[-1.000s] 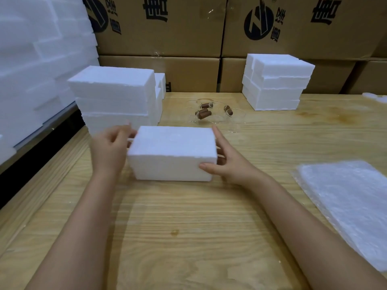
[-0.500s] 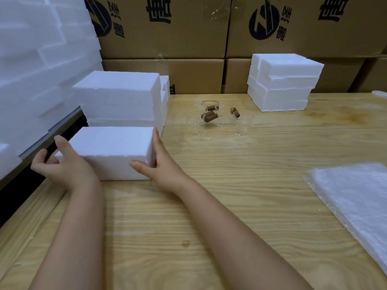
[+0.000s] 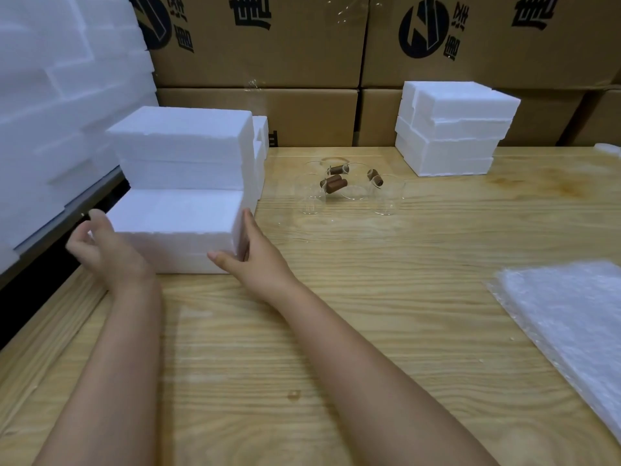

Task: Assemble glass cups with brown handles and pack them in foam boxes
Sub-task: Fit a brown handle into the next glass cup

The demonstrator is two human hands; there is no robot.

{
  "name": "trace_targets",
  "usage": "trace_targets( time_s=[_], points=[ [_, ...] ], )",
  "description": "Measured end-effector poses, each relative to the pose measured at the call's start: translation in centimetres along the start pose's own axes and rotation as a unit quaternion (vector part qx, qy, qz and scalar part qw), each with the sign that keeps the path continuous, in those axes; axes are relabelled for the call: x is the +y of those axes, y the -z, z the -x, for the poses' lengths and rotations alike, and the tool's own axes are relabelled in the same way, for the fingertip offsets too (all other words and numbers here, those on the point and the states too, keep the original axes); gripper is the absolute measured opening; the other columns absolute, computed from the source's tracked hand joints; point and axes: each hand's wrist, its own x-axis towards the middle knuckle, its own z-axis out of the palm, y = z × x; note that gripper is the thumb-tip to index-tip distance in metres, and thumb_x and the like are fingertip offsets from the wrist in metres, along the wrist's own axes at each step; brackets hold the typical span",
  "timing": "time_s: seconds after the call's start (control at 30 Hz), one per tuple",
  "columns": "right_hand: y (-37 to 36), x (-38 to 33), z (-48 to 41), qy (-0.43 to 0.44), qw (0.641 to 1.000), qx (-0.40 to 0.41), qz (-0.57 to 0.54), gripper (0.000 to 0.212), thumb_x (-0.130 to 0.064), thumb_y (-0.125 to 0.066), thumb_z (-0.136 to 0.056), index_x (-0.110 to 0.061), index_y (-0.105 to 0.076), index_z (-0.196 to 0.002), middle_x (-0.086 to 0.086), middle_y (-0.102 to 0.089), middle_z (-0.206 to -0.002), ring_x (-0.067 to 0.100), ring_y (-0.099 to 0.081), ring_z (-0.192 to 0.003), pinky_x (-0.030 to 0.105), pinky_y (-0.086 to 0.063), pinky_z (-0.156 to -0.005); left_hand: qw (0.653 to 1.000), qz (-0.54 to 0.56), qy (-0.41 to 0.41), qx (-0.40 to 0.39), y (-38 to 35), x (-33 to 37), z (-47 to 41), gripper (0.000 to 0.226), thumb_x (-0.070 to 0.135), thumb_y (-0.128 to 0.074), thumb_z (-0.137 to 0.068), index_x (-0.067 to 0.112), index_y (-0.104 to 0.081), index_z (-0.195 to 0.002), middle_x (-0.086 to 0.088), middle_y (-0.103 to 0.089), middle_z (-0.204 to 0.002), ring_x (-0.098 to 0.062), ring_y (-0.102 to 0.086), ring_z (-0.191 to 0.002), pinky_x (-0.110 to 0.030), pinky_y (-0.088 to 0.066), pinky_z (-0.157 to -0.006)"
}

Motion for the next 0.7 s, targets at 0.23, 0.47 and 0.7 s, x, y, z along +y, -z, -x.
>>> trace_targets(
  time_s=[0.23,0.47,0.7],
  points=[
    [5.2,2.0,1.1,0.014,0.993,0.109,0.032,0.074,-0.046,-0.074,-0.077,-0.022,-0.043,-0.139,-0.003,-0.043,-0.144,0.011,-0.038,-0.132,0.031,-0.034,-0.11,0.877,-0.187,-0.439,-0.062,-2.5,1.3,6.9,0.041,0.03,-0.045,-0.094,-0.003,-0.053,-0.117,-0.023,-0.053,-0.112,-0.038,-0.05,-0.107,-0.051,-0.039,-0.091],
    [13.2,4.7,1.6,-0.007,0.97,0.201,0.136,0.032,-0.026,-0.063,-0.09,-0.012,-0.062,-0.118,0.003,-0.057,-0.122,0.02,-0.056,-0.114,0.032,-0.041,-0.103,0.662,-0.321,-0.426,-0.527,-4.6,-0.7,14.1,0.024,0.014,-0.058,-0.09,0.007,-0.068,-0.11,-0.008,-0.067,-0.091,-0.028,-0.06,-0.09,-0.041,-0.045,-0.085],
    [18.8,5.9,-0.8,-0.064,0.902,0.311,0.293,0.063,-0.017,-0.052,-0.091,-0.027,-0.027,-0.147,0.011,-0.018,-0.147,0.028,-0.04,-0.123,0.028,-0.035,-0.091,0.713,-0.347,-0.308,-0.525,-5.2,-1.4,13.2,0.023,0.019,-0.059,-0.092,0.013,-0.067,-0.113,0.0,-0.064,-0.106,-0.017,-0.054,-0.103,-0.025,-0.039,-0.091]
  ],
)
